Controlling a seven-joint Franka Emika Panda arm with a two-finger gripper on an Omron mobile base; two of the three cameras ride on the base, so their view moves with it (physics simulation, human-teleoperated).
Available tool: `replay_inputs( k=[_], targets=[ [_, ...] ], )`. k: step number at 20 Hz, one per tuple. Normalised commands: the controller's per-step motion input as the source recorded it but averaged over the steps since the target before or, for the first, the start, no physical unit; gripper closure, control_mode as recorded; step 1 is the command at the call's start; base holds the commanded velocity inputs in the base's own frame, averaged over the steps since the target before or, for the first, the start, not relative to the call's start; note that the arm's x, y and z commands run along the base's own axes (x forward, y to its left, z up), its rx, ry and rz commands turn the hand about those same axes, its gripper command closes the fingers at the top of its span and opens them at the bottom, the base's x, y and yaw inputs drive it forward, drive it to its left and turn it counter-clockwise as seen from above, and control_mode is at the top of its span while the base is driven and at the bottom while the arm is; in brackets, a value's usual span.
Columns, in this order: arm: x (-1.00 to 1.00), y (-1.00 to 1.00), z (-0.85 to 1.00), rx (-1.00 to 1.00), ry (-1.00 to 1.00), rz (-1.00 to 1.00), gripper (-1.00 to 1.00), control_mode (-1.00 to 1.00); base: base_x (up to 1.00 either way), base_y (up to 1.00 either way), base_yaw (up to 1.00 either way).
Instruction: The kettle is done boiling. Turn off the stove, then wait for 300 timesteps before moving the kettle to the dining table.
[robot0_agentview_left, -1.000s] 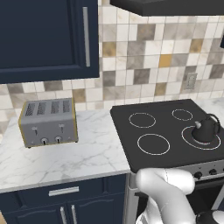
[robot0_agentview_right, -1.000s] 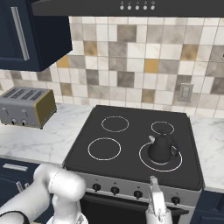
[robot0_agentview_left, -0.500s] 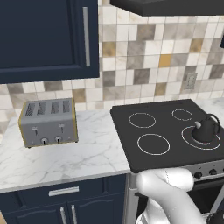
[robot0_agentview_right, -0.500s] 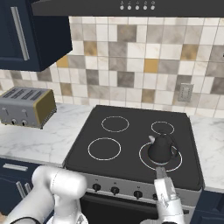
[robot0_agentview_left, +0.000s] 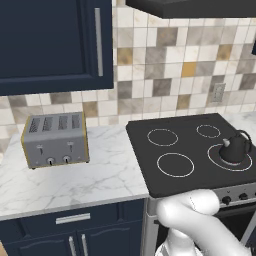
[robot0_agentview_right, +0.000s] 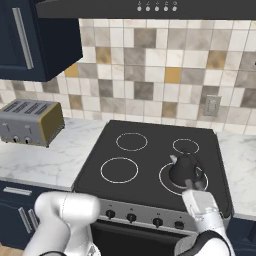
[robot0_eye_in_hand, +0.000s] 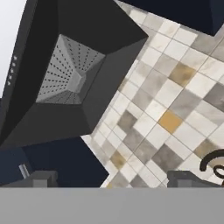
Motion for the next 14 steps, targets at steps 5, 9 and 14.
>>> replay_inputs(
  k=[5, 9, 14],
  targets=[
    [0.41, -0.33, -0.05, -0.24, 0.05, -0.03, -1.0, -1.0, 0.0, 0.0, 0.0],
    [0.43, -0.3, -0.11, -0.24, 0.06, 0.0, -1.0, -1.0, 0.0, 0.0, 0.0],
    [0.44, -0.26, -0.12, -0.24, 0.08, 0.0, -1.0, -1.0, 0.0, 0.0, 0.0]
  ],
)
